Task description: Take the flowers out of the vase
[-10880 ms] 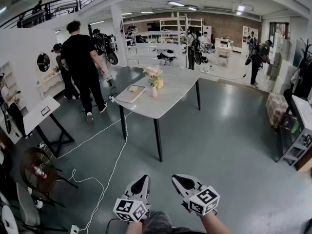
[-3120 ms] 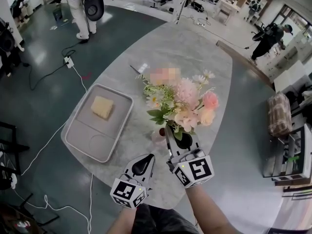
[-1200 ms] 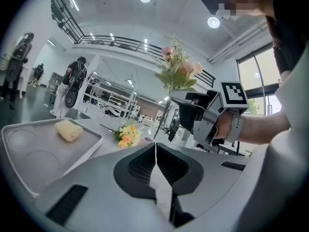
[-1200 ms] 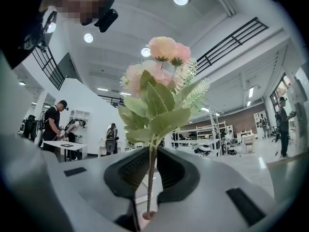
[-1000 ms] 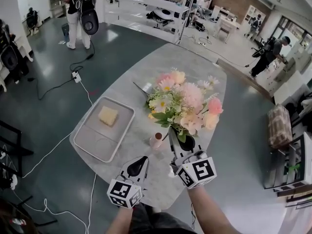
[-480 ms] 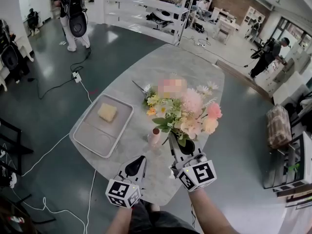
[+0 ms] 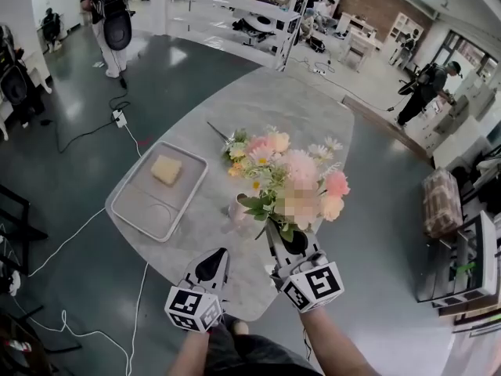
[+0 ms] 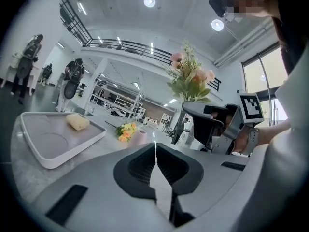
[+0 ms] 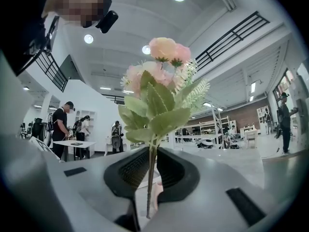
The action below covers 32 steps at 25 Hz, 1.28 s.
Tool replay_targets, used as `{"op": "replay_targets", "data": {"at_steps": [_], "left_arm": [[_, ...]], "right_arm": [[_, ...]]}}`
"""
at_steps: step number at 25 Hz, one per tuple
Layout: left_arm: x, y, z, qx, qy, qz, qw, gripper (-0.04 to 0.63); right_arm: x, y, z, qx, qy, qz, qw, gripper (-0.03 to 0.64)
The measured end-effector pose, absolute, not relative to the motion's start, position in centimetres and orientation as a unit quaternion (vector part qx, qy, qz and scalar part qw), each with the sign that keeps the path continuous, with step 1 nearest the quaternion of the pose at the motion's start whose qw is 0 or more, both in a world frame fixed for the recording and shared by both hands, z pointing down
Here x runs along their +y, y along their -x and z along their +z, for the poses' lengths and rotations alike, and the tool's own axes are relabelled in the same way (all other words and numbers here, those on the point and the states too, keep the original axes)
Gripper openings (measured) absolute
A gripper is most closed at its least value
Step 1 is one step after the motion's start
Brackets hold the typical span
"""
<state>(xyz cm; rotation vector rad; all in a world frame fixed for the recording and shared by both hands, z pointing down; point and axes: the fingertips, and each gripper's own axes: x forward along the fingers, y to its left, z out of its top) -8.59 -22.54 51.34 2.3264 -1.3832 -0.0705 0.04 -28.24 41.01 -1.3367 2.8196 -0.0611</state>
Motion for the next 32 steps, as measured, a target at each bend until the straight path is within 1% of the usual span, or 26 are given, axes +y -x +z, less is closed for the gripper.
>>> {"op": "replay_targets", "data": {"at_steps": [13, 16, 32], "left_arm": [[-16.7, 5.3, 52.0, -0.506, -0.836, -0.039, 0.209, 0.017], [-16.9, 4.8, 51.7, -0.501, -0.840, -0.040, 0.202, 0.017], [-15.7, 5.9, 48.5, -0.509, -0.841, -0.028, 0.181, 0.017]], "right_arm": [[-20.4, -3.1, 42.4, 0.911, 0.412, -0.015, 0.008, 0.058], [-20.1, -3.4, 42.5, 0.912, 0.411, -0.011, 0.009, 0.058], [-18.4, -2.8, 41.5, 0.919, 0.395, -0.018, 0.010, 0.058]]}}
